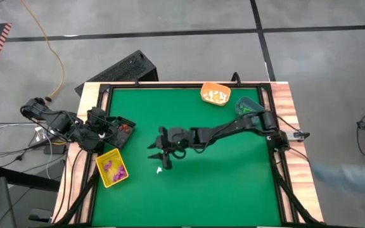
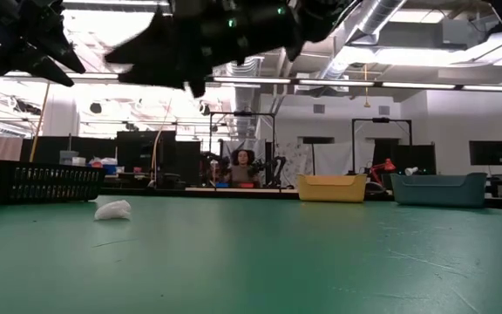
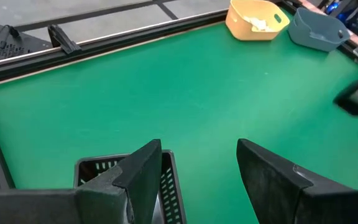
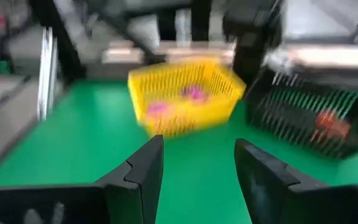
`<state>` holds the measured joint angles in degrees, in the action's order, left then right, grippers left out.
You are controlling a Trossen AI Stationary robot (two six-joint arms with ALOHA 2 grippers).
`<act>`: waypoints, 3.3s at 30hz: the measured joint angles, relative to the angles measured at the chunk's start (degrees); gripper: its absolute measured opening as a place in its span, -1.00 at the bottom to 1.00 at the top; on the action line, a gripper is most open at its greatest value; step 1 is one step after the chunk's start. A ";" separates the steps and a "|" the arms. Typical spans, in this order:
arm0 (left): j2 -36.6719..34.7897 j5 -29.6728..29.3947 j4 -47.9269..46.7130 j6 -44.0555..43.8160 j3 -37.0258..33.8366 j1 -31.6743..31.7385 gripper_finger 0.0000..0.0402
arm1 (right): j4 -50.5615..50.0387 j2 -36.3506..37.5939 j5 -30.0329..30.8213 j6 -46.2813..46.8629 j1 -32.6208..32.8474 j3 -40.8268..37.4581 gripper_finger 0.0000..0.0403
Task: Sort Halloween decoration
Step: Put the white ghost toy into the light orange bin
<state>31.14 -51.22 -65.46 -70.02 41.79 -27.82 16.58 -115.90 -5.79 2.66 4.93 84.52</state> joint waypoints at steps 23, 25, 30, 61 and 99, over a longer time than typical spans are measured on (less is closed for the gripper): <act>0.87 1.23 -0.01 0.44 0.01 0.00 -0.01 | -7.72 -11.89 0.69 -4.04 5.22 1.03 -0.05; 0.87 1.02 -0.02 0.40 0.01 -0.01 -0.01 | -6.81 -11.92 1.16 -4.25 5.16 -0.35 -0.05; 0.87 0.98 -0.03 0.35 0.01 -0.01 -0.01 | -4.61 -11.67 1.86 -3.84 4.87 -3.97 -0.05; 0.85 -0.64 -0.12 -0.11 0.01 -0.01 -0.01 | -3.02 -11.76 3.18 -1.38 5.46 -4.82 -0.86; 0.83 -0.31 0.01 -0.92 0.01 0.01 -0.01 | 3.21 -5.08 3.33 10.38 -6.90 -4.95 -0.90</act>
<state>31.97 -51.53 -65.45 -70.94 41.80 -27.81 19.79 -120.98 -2.46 13.04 -1.97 79.57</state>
